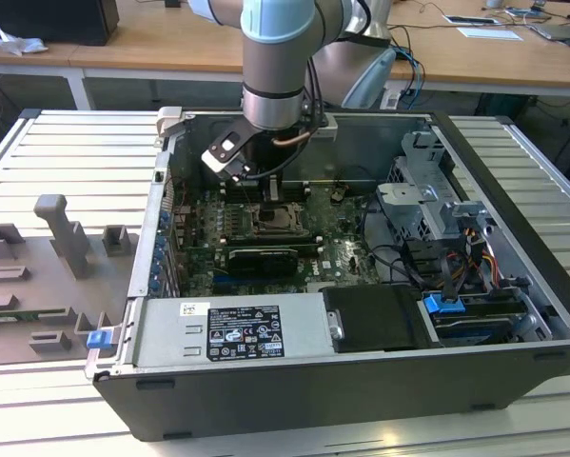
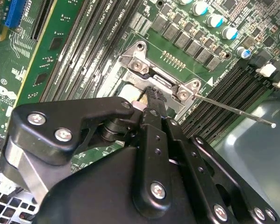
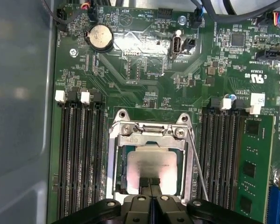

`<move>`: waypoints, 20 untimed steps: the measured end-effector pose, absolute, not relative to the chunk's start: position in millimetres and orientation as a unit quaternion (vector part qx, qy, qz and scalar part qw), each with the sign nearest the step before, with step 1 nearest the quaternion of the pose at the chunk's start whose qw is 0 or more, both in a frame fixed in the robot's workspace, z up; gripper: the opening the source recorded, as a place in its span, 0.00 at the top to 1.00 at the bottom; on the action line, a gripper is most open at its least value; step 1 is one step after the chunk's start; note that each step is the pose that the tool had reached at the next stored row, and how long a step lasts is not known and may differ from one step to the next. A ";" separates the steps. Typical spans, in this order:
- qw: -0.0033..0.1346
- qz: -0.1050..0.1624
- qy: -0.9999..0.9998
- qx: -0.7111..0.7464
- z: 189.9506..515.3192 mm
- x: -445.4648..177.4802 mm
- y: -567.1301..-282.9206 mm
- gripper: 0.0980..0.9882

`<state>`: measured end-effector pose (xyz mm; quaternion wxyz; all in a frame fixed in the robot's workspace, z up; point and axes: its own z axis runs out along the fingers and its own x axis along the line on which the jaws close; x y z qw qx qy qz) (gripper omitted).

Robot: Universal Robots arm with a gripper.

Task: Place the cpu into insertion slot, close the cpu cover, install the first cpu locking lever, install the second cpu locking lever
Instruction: 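Close the cpu cover, then install the first cpu locking lever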

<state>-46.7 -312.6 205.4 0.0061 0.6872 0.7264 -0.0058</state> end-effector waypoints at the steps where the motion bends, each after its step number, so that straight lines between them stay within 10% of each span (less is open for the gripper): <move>1: 0.006 -0.005 0.726 0.687 205.4 -45.1 -312.5 0.99; 20: 0.008 -0.004 0.726 0.687 217.3 -34.2 -312.5 0.99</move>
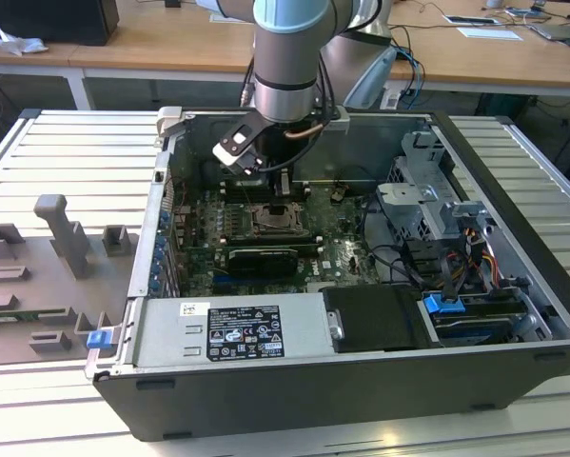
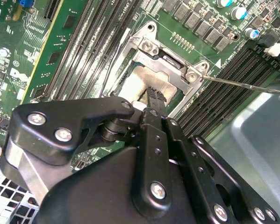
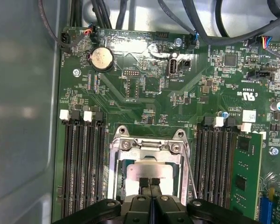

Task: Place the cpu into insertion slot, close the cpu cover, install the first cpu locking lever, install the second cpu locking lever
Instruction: 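Install the first cpu locking lever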

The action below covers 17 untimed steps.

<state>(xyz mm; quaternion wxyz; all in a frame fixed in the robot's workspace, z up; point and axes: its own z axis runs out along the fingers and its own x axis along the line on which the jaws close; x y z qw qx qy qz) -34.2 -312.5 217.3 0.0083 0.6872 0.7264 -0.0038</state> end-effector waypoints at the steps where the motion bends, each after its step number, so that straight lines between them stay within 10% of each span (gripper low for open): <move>1: 0.008 -0.004 0.726 0.687 218.5 -34.3 -312.6 0.99; 17: 0.008 -0.004 0.726 0.687 230.3 -34.3 -312.6 0.99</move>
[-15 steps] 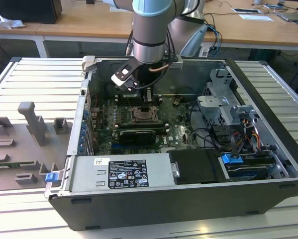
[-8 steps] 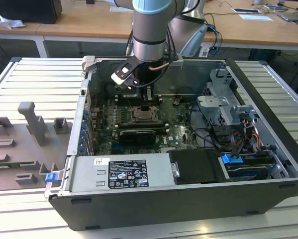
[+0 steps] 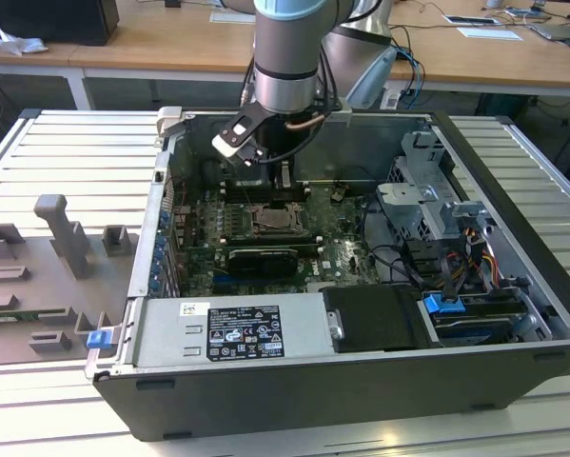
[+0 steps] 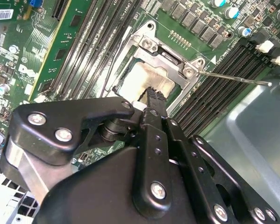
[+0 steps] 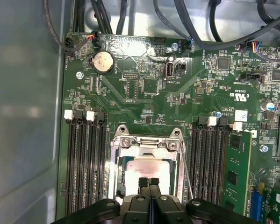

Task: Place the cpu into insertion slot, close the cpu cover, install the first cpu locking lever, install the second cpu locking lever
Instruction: 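Install the first cpu locking lever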

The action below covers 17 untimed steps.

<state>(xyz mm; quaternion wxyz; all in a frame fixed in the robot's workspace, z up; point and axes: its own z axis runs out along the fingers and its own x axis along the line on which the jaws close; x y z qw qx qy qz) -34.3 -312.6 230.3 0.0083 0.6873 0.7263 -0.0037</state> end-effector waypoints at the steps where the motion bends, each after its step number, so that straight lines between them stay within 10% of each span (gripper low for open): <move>1: 0.008 -0.004 0.726 0.687 231.4 -34.3 -312.5 0.99; 17: 0.009 -0.003 0.774 0.633 264.7 -34.2 -312.6 0.99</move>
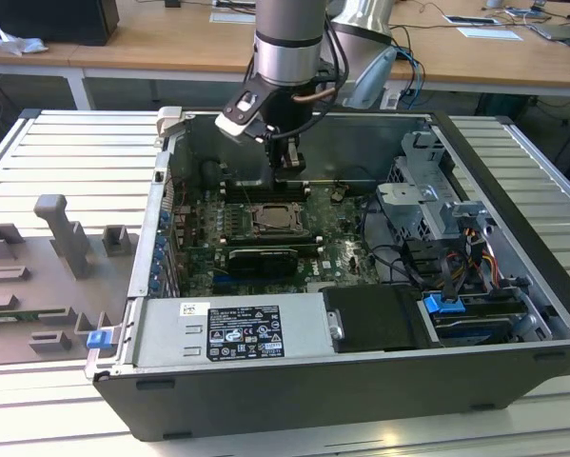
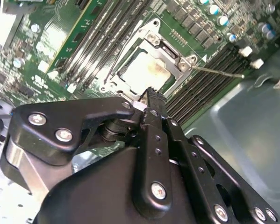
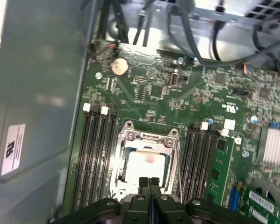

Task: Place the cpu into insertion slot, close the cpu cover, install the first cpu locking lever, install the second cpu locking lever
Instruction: 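Install the first cpu locking lever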

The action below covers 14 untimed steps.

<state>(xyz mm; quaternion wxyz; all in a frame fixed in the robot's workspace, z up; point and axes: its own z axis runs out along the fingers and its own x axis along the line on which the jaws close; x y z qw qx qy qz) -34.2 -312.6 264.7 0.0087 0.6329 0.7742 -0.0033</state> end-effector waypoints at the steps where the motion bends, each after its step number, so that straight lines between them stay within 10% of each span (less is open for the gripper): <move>1: 0.009 -0.003 0.779 0.627 264.6 -34.2 -312.6 0.99; 14: 0.009 -0.002 0.845 0.535 264.6 -34.2 -312.5 0.99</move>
